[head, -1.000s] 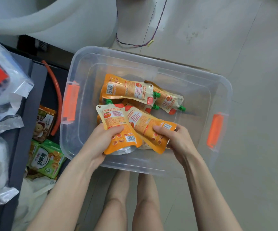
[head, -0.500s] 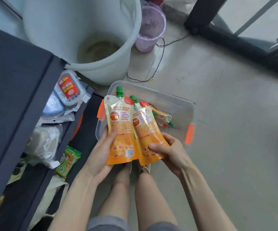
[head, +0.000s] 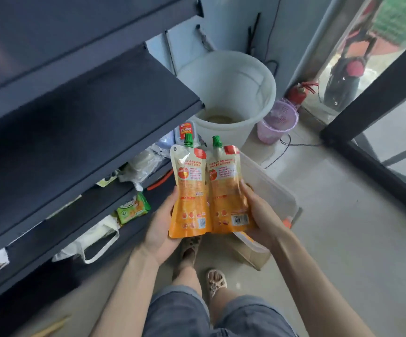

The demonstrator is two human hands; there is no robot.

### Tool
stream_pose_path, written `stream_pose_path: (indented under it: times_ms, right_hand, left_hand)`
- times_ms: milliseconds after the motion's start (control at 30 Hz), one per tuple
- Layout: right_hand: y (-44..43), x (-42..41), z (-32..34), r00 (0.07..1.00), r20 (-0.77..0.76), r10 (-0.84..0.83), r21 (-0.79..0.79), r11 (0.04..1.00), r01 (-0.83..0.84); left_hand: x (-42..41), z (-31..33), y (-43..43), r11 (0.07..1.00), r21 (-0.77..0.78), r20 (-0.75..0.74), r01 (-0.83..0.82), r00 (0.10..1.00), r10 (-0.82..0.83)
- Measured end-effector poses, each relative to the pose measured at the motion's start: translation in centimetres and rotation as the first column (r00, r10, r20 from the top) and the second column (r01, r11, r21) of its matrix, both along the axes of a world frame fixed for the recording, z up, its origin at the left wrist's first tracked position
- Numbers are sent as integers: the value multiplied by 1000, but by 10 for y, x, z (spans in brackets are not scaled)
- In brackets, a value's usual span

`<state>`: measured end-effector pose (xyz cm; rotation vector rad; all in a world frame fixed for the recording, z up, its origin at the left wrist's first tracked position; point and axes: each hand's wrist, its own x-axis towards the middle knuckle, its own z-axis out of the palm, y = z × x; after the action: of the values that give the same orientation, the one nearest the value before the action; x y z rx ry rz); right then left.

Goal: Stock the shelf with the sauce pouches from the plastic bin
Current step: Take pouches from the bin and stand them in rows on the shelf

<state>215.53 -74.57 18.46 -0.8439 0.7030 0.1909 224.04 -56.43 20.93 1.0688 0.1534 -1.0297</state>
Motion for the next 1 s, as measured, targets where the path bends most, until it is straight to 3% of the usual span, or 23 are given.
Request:
stream_pose_path:
  times_ms: [200,433,567,700,833,1000]
  right_hand:
    - [52,17,49,959,84,269,-78,962,-263]
    - [133,53,87,840,240,486,-108,874,-475]
    - [190,80,104,744,271,610,-178,792,-584]
    - [256,114,121,683,324,655,-251,755,-605]
    - [327,147,144,688,266,675,-436,721,-538]
    - [391,186,168,749,288,597,-493,763,-419]
  left_hand:
    - [-33,46,61,978,44,107,-203,974,197]
    - [-34,83,142,883,-120,118,-453,877,466]
    - [-24,99,201,812,-27,239,-582,785,571]
    - [-5,108,262,726,79,428,-683,681,594]
    - [28,116,324,648,82,436,-757,612,660]
    - [65,140,393,678,4,547,-735,569,613]
